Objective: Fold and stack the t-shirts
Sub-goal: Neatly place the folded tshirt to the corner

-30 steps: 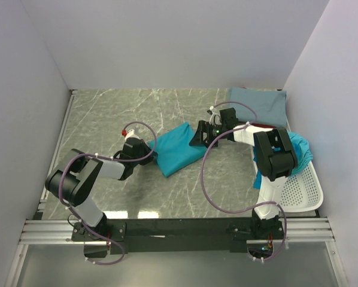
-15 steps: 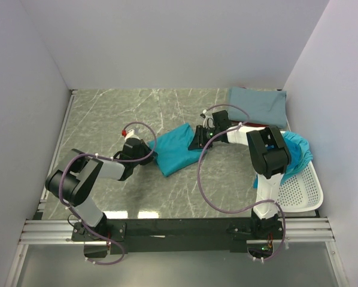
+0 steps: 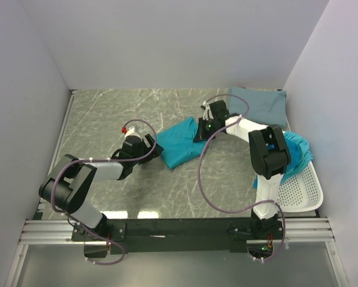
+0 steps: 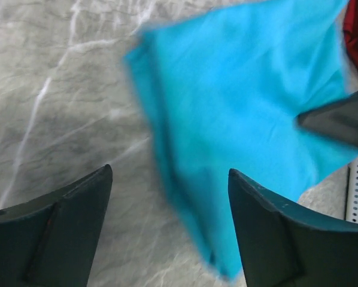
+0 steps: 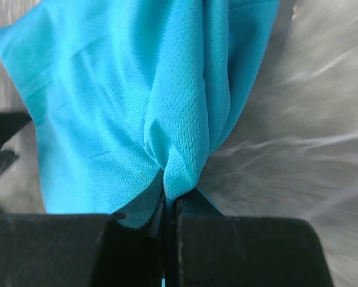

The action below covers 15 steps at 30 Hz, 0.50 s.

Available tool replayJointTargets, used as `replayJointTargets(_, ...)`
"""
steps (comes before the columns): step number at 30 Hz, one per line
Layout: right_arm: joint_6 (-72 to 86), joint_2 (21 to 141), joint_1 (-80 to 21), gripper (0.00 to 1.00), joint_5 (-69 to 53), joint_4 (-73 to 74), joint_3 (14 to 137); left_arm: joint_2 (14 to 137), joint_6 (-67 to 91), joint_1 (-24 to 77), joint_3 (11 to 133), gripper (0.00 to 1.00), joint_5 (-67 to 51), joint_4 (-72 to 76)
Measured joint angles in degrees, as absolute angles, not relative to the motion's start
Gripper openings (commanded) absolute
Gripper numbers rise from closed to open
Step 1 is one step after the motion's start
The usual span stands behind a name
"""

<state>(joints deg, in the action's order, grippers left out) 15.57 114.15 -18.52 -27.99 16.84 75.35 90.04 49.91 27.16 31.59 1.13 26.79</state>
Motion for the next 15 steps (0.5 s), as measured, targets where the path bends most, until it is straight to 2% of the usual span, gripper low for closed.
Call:
replayJointTargets(8,9.9,115.1,-17.8,0.00,-12.9,31.0,94.4,87.0,48.6,25.5,31.6,0.87,1.8,21.0)
replayJointTargets(15,3.7,122.6,-16.2,0.00,-0.3,40.5,114.9,87.2,47.7,22.9,32.5,0.87,1.7,19.6)
